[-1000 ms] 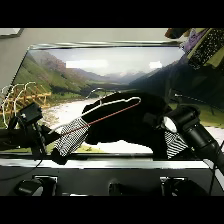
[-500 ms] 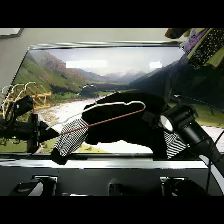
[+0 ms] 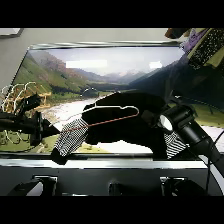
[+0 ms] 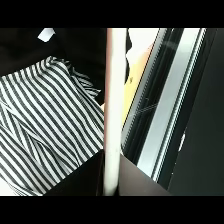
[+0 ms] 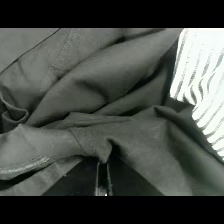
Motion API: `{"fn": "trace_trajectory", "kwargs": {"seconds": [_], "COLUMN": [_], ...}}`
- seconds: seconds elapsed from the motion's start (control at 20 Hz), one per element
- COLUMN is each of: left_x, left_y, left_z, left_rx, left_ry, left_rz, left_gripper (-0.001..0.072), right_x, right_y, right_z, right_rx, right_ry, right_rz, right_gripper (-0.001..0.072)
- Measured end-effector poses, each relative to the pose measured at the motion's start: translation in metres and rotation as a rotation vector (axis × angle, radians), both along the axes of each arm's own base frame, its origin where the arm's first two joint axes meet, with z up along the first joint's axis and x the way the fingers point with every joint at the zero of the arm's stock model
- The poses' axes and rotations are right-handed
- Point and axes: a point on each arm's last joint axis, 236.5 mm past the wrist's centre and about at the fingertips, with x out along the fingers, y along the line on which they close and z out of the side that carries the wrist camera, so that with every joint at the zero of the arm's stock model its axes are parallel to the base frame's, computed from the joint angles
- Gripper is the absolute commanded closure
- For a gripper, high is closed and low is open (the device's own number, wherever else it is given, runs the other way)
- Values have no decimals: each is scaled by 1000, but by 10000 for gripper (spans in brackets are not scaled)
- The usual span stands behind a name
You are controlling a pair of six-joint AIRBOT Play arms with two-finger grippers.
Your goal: Fold the clothes and pants, and hang the long-sleeved shirts on hangers.
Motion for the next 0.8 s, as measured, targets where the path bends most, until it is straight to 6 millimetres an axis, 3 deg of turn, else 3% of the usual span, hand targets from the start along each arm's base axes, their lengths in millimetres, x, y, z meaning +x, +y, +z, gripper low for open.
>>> {"fn": "trace_trajectory", "kwargs": {"seconds": [0.8], "left_x": [1], "left_y": [-17], "left_z": [-5], "left_rx": [-36], "left_ry": [-3], "left_rz": [-54], "left_gripper": [677], "right_x": [9], "right_y": [8], "right_z": [3], "right_rx": [47], "right_ry": [-42], "right_rz": [-22], "right_gripper": [679]}}
